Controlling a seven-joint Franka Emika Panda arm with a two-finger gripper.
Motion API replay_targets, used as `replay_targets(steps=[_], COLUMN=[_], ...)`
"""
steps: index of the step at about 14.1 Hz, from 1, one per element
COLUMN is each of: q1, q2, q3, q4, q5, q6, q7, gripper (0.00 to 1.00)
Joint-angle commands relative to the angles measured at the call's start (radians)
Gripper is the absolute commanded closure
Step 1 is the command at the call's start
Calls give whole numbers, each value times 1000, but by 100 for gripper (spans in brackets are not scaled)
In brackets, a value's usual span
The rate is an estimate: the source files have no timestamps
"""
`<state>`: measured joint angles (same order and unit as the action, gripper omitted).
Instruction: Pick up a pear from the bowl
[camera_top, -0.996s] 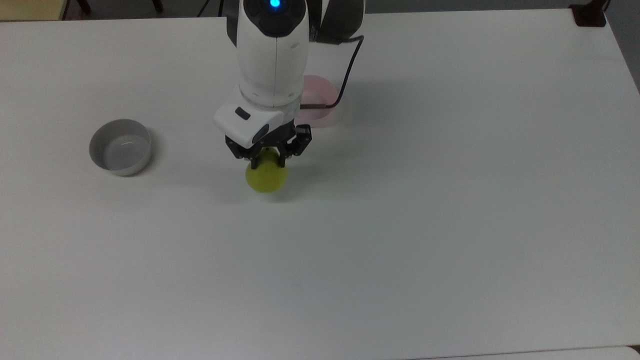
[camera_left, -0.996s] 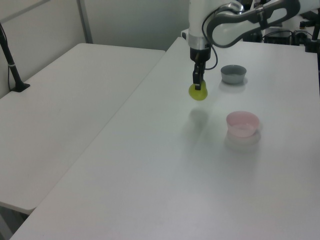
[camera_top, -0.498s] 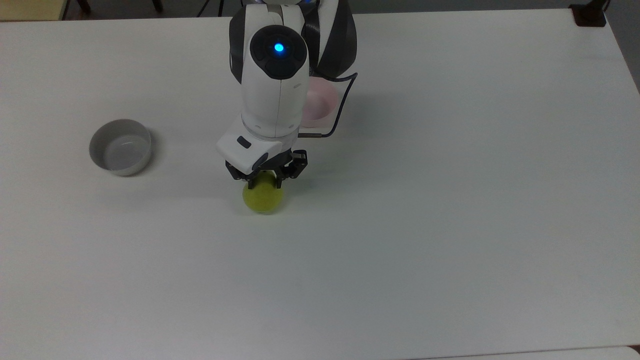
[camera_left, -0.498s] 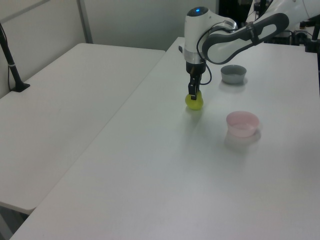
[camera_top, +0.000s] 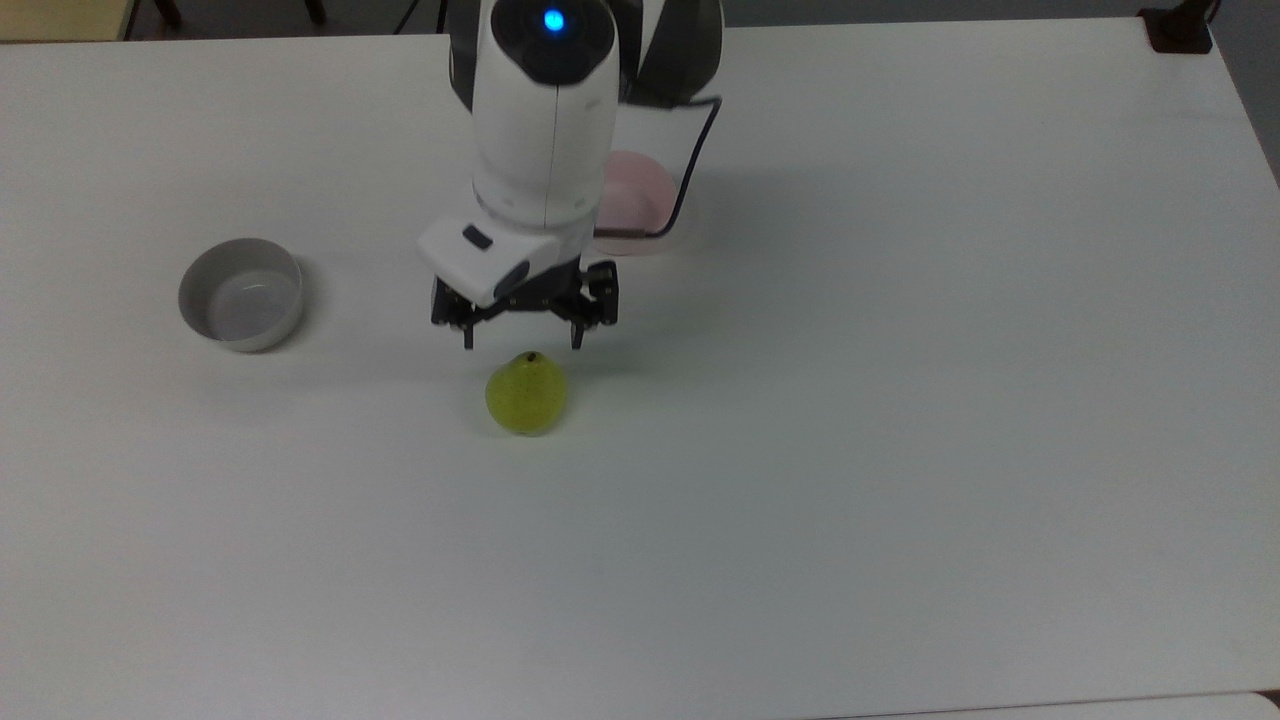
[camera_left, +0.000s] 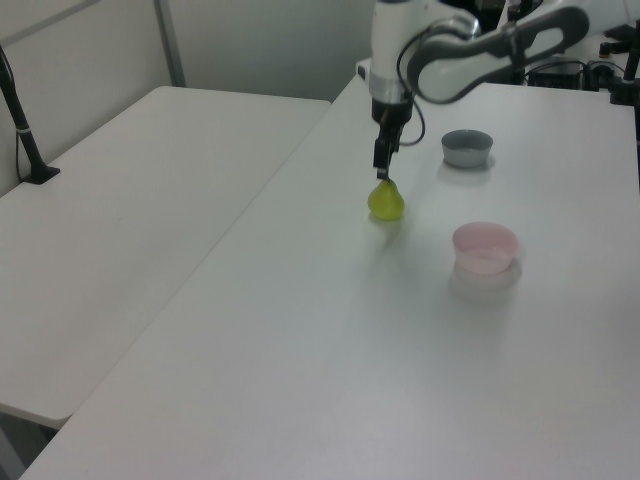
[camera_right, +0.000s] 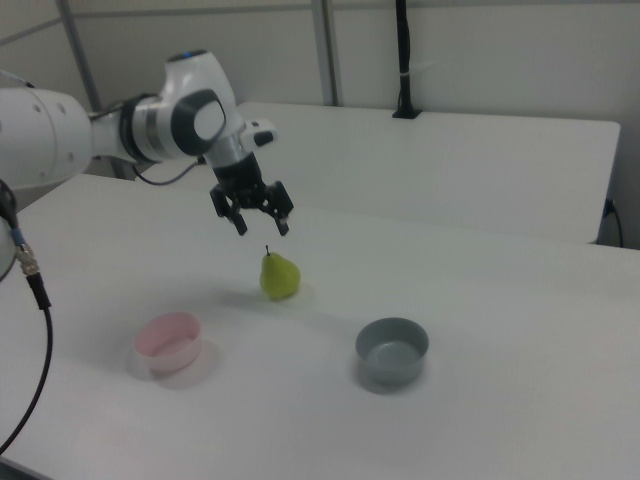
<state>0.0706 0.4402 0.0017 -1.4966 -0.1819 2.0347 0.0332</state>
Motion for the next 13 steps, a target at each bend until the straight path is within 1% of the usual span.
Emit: replay_targets(steps=[1, 3, 7, 10, 13], q1=[12, 12, -3, -17, -18], q2=[-182, -248, -343, -376, -377], q3=[6, 6, 1, 1, 0], q4=[-48, -48, -50, -56, -53], q5=[7, 48, 154, 154, 148], q6=[-148, -226, -367, -404, -407], q7=[52, 117, 126, 111, 109], gripper=[0, 0, 0, 0, 0])
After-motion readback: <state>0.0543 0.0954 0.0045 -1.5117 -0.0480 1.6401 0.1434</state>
